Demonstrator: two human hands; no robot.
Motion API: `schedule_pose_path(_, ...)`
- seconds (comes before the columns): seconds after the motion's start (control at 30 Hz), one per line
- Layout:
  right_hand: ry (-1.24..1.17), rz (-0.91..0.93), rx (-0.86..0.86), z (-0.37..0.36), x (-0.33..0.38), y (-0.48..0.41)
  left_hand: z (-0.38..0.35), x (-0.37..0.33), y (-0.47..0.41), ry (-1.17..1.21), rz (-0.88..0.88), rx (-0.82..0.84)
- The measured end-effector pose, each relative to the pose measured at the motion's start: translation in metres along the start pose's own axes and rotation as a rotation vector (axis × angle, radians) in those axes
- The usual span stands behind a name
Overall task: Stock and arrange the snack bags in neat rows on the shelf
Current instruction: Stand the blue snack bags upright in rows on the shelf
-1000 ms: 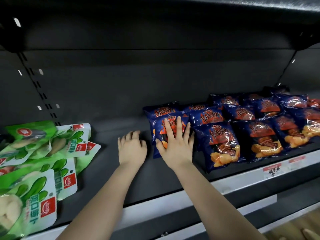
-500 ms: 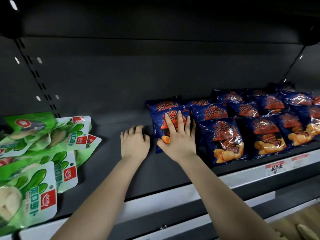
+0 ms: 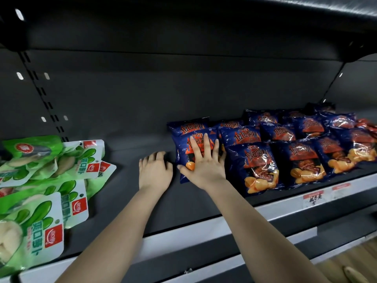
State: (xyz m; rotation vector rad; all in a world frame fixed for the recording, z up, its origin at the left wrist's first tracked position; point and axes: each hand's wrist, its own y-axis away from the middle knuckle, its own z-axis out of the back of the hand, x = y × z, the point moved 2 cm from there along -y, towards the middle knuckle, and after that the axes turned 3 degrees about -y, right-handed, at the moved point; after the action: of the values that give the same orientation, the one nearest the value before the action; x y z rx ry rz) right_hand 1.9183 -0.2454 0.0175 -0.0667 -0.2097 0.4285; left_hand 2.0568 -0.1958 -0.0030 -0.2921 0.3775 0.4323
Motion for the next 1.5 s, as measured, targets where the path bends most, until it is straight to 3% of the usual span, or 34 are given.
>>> schedule_pose_path(0.1, -0.012, 0.006, -0.028, 0.007, 0.002, 0.003, 0.005, 0.001, 0.002, 0.031, 0.012, 0.004)
schedule_pose_path(0.3, -0.151, 0.16, -0.264, 0.009, 0.029, 0.018, 0.031, 0.002, 0.001, -0.062, -0.017, 0.005)
schedule_pose_path(0.47, -0.277, 0.204, -0.216, 0.004, 0.069, 0.013, 0.066, 0.036, 0.007, -0.15, -0.007, -0.119)
schedule_pose_path(0.73, -0.318, 0.375, -0.113, -0.013, 0.161, 0.019, 0.131, 0.13, 0.032, -0.26, 0.217, -0.202)
schedule_pose_path(1.23, -0.316, 0.703, -0.004, -0.032, 0.32, 0.043, 0.201, 0.255, 0.103, -0.261, 0.435, -0.357)
schedule_pose_path(1.37, -0.279, 0.734, -0.024, -0.034, 0.356, 0.049, 0.213, 0.284, 0.116, -0.247, 0.475, -0.36)
schedule_pose_path(1.5, -0.287, 0.7, -0.04, -0.035, 0.384, 0.047, 0.207, 0.307, 0.125, -0.255, 0.536, -0.225)
